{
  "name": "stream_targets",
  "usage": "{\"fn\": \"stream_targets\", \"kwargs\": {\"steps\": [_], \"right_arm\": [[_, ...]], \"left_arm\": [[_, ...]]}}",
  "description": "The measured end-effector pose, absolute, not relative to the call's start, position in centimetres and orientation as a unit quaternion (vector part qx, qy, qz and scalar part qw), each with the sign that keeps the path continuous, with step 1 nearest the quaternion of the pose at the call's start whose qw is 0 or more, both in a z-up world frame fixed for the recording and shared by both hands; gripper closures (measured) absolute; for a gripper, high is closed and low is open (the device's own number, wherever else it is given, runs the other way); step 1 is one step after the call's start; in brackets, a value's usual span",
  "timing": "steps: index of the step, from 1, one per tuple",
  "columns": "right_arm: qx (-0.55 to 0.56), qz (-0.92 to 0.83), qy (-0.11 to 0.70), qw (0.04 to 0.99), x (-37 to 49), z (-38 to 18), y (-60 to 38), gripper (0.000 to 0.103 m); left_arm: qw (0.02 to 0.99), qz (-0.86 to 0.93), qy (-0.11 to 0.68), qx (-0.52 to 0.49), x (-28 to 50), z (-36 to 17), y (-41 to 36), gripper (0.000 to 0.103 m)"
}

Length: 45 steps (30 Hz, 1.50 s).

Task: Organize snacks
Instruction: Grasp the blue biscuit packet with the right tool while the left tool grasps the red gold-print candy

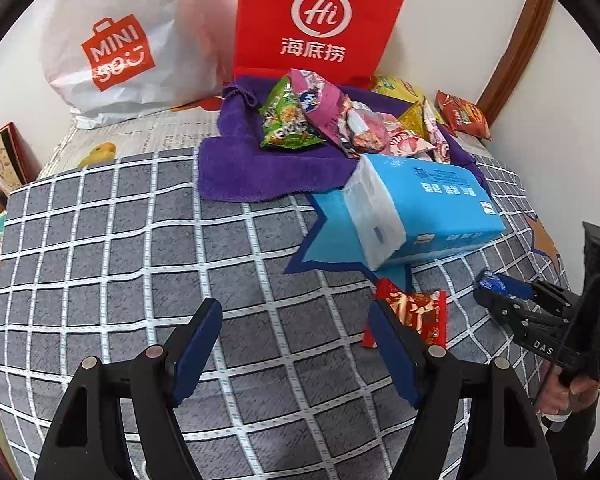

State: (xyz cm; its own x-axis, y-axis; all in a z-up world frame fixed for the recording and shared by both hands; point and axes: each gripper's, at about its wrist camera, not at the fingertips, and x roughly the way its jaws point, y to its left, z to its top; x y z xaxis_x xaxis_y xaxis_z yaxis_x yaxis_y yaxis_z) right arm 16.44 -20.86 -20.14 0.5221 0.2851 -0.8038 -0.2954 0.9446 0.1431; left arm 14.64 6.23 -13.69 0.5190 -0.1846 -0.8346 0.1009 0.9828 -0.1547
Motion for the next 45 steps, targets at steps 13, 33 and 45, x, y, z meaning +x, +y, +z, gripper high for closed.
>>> {"fn": "stream_targets", "kwargs": {"steps": [13,33,45], "right_arm": [[-0.034,0.124,0.435,0.891,16.3,-20.5,-22.8,0.058],[0.034,0.091,0.420,0.902,17.1,-21.2,-27.8,0.055],[0.039,0.090,0.419,0.903,17.2,-21.2,-27.8,0.055]], "left_arm": [[0.842,-0.148,0.517,-0.052,16.0,-16.1,1.9,0.029],[0.844,-0.133,0.519,0.033,16.3,-18.2,-4.1,0.011],[0.875,-0.088,0.472,0.057,15.6,-17.6,-2.8,0.055]]}}
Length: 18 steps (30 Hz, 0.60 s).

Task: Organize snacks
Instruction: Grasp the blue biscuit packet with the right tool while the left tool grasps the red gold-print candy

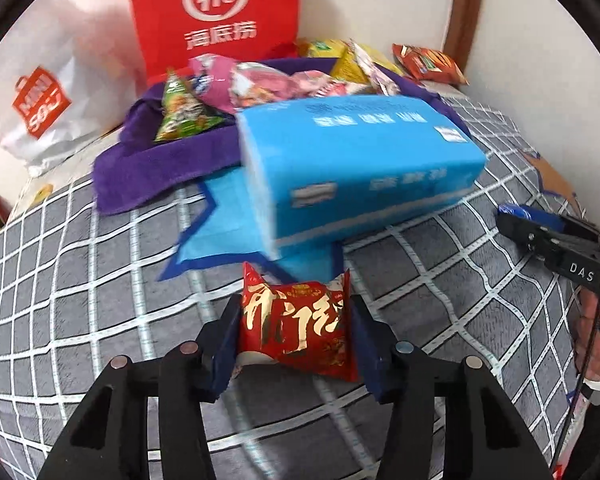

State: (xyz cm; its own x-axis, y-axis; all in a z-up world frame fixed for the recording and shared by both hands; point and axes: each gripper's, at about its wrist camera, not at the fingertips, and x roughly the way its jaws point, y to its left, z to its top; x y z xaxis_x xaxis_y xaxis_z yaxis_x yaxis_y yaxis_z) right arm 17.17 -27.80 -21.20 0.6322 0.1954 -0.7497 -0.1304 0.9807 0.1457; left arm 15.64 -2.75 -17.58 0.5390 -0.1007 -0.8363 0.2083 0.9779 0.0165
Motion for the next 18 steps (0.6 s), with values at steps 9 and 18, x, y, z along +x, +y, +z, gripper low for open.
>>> {"fn": "stream_targets", "kwargs": {"steps": [9,18], "right_arm": [[0.027,0.086,0.420,0.903,17.2,-21.2,-27.4,0.055],[0.018,0.108,0.422,0.900,17.1,-21.2,-27.2,0.042]], "left_arm": [[0.894,-0.063,0.438,0.066,14.8,-18.4,-1.9,0.050],[0.895,-0.066,0.439,0.038,14.9,-18.3,-1.0,0.049]]}}
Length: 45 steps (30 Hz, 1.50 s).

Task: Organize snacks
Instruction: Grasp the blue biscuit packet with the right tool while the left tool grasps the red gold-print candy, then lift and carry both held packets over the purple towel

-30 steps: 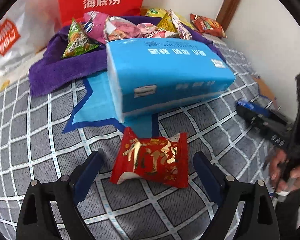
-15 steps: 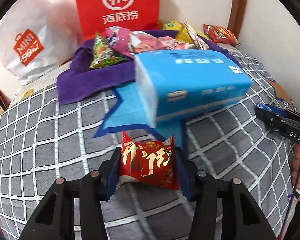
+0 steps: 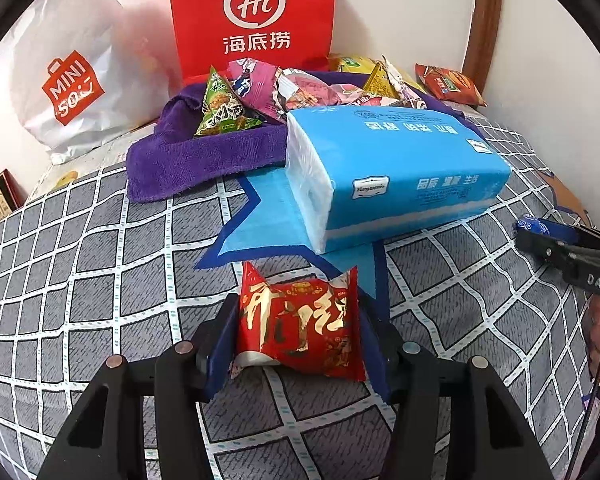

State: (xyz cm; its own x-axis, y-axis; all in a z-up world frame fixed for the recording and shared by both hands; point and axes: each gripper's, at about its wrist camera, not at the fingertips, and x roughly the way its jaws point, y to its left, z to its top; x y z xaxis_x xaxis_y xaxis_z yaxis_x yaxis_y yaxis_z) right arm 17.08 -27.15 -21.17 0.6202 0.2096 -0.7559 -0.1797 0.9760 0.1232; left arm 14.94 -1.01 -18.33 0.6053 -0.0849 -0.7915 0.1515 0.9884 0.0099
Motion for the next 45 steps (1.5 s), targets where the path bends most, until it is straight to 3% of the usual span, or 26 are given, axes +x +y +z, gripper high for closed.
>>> {"fn": "stream_targets", "kwargs": {"steps": [2,5,9,13,45], "right_arm": [[0.014,0.123,0.422,0.898,17.0,-21.2,-26.9,0.036],[0.008,0.121,0.423,0.898,16.9,-21.2,-26.7,0.037],[0.021,0.111,0.419,0.901,16.8,-21.1,-27.4,0.055],[0.015,0.106,0.420,0.901,16.8,-21.0,-27.5,0.061],[0.024,0.158,0.356,0.921,17.2,-9.8,-22.0,0.061]], "left_arm": [[0.895,-0.068,0.439,0.037,14.9,-18.3,-1.1,0.050],[0.896,-0.064,0.438,0.036,14.8,-18.2,-1.0,0.053],[0.893,-0.069,0.445,0.029,14.6,-18.0,-0.6,0.058],[0.885,-0.085,0.458,-0.002,14.4,-17.3,0.1,0.059],[0.895,-0.145,0.420,-0.045,15.7,-6.2,-1.2,0.059]]}}
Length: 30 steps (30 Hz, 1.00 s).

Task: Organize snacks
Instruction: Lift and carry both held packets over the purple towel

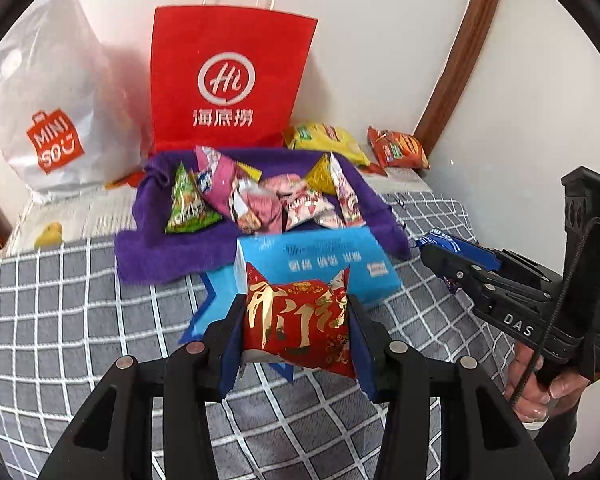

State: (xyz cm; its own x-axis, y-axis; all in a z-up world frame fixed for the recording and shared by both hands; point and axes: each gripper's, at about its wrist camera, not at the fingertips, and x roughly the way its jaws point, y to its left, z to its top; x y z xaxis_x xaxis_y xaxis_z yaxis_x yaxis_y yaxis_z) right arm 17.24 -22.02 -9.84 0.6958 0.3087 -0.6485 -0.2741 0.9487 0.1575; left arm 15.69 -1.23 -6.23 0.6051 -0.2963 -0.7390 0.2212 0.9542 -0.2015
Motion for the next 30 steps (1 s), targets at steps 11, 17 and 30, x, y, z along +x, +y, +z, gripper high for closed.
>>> {"fn": "stream_targets", "kwargs": {"steps": [11,17,30], "right_arm": [[0.021,0.156,0.348,0.924,20.0,-7.4,-21.7,0.061],[0.021,0.151,0.346,0.926,21.5,-6.3,-21.4,0.061],[0.021,0.153,0.342,0.927,21.6,-4.2,-21.9,0.061]], "left_arm": [[0.902,-0.142,0.406,-0.033,17.6,-3.4,-1.0,0.059],[0.907,-0.132,0.398,-0.037,18.5,-2.6,-0.4,0.059],[0.908,-0.123,0.399,-0.036,19.1,-1.5,1.2,0.059]]}}
